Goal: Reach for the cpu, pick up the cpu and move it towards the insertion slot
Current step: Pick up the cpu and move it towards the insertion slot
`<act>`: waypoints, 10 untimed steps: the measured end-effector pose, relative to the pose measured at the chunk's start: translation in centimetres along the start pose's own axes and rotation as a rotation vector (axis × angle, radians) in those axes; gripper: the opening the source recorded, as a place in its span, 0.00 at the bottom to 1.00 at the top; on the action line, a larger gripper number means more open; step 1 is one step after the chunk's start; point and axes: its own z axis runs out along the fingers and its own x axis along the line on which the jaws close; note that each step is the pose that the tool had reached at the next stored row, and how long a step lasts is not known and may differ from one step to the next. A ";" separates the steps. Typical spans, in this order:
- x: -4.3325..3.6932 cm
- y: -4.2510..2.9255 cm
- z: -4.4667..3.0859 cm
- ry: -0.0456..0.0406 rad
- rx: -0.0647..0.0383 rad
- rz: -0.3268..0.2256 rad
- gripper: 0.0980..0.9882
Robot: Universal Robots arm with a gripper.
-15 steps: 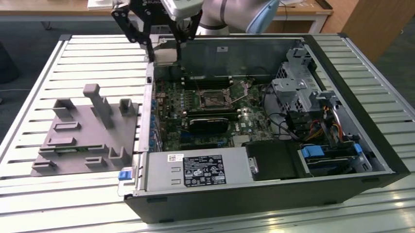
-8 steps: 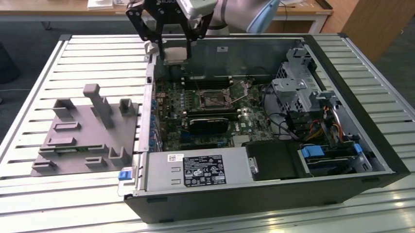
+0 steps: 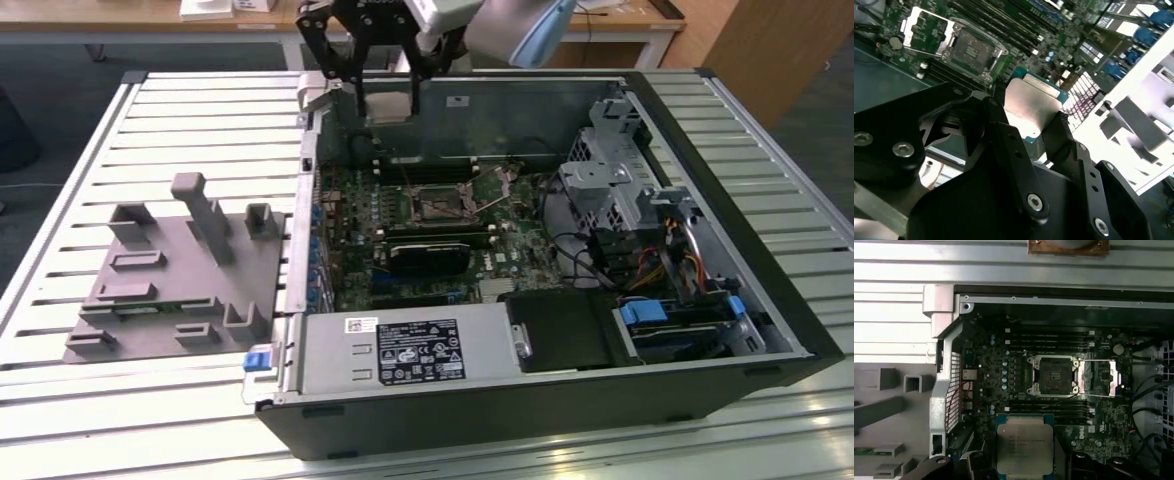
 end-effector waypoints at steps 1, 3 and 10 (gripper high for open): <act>-0.35 0.12 0.05 0.0000 0.000 0.000 0.50; -0.97 0.33 0.12 -0.0001 0.000 0.000 0.50; -3.20 0.80 0.33 0.0002 0.000 0.000 0.50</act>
